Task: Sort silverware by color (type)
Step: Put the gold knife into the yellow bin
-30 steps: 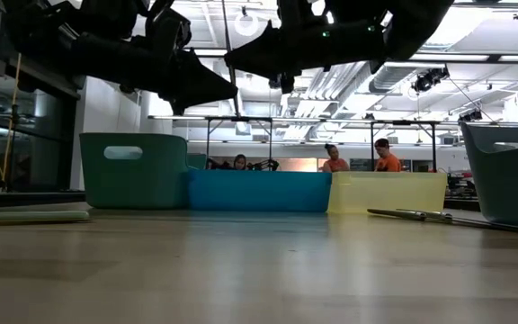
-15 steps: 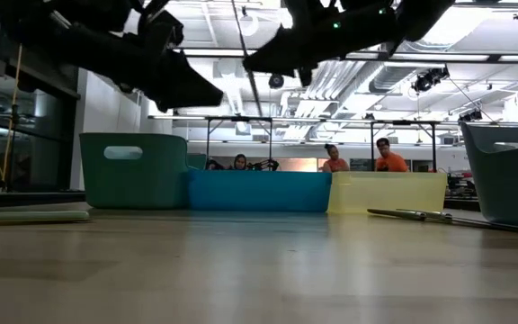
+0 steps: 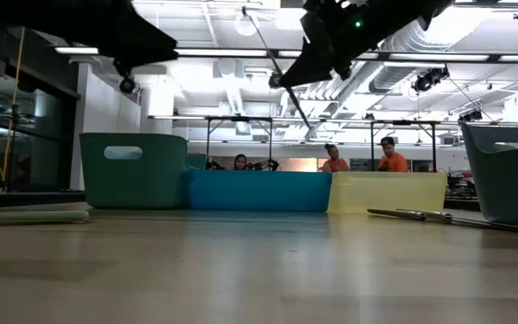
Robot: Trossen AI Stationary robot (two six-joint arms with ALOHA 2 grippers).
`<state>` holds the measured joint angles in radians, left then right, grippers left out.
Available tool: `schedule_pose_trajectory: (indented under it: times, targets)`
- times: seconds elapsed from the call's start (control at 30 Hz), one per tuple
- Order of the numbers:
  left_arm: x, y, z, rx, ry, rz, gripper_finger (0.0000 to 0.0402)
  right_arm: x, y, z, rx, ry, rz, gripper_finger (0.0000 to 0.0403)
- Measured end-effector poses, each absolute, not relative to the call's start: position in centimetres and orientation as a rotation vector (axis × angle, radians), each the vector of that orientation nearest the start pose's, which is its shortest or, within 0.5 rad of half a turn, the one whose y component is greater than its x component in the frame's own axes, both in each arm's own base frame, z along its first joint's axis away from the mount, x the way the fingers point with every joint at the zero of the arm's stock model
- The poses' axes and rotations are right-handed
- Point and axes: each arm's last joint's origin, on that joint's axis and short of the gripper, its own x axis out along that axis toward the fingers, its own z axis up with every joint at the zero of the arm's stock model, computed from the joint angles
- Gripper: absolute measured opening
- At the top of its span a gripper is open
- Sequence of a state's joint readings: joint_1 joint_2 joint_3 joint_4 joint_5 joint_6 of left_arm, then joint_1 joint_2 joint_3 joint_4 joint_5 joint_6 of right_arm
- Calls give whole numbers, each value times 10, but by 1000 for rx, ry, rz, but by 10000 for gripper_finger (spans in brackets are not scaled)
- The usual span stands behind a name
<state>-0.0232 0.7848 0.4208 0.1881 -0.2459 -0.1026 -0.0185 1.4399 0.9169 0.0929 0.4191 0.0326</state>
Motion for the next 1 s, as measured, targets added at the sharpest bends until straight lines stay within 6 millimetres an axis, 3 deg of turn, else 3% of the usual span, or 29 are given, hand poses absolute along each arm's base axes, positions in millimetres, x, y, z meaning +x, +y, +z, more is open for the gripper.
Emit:
schedule_pose_trajectory:
  times: [0.23, 0.43, 0.53, 1.0]
  targets:
    - [154, -2, 245, -41, 28, 195, 132, 279, -17, 248, -32, 314, -440, 16]
    - [148, -2, 244, 2, -37, 191, 132, 239, -17, 248, 27, 8, -219, 16]
    - [149, -2, 242, 25, -22, 191, 131, 227, -16, 246, 29, -44, -195, 16]
    - [151, -2, 241, 36, -11, 191, 131, 224, -16, 246, 28, -41, -201, 16]
